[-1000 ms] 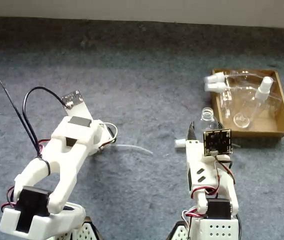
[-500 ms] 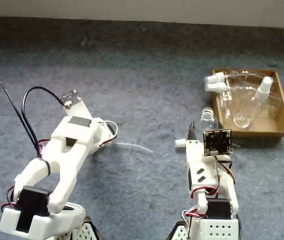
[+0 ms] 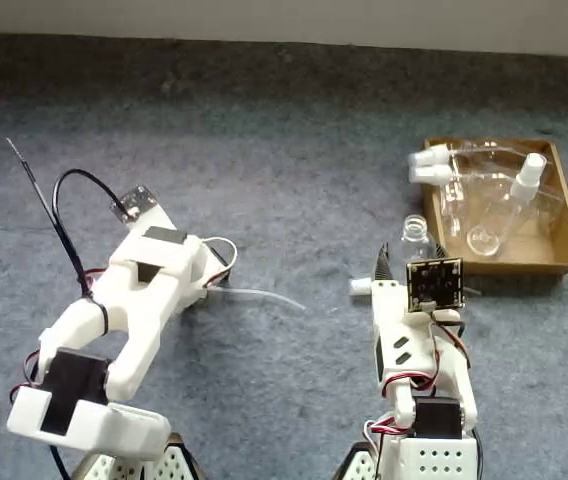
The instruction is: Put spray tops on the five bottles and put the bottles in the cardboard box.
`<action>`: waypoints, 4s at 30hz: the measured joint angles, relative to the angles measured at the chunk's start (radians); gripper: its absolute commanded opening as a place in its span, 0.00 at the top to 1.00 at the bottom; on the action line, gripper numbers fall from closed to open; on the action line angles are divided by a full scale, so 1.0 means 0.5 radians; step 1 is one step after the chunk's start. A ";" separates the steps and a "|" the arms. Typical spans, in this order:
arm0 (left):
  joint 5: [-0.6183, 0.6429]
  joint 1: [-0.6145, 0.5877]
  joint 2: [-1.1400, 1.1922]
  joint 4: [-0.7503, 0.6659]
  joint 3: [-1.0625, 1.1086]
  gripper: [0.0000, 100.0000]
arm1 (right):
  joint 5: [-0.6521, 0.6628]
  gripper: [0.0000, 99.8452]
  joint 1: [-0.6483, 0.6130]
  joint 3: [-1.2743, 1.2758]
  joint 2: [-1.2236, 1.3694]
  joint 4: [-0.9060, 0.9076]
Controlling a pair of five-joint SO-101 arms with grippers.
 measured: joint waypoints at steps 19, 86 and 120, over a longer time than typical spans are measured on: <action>0.120 -0.046 0.190 0.006 -0.129 0.86 | 0.000 0.87 -0.028 0.000 0.000 0.000; 0.463 -0.058 -0.043 0.663 -0.559 0.77 | 0.000 0.87 -0.037 0.000 0.000 0.000; 0.463 0.028 -0.040 0.150 -0.258 0.97 | 0.000 0.87 -0.037 0.000 0.000 0.000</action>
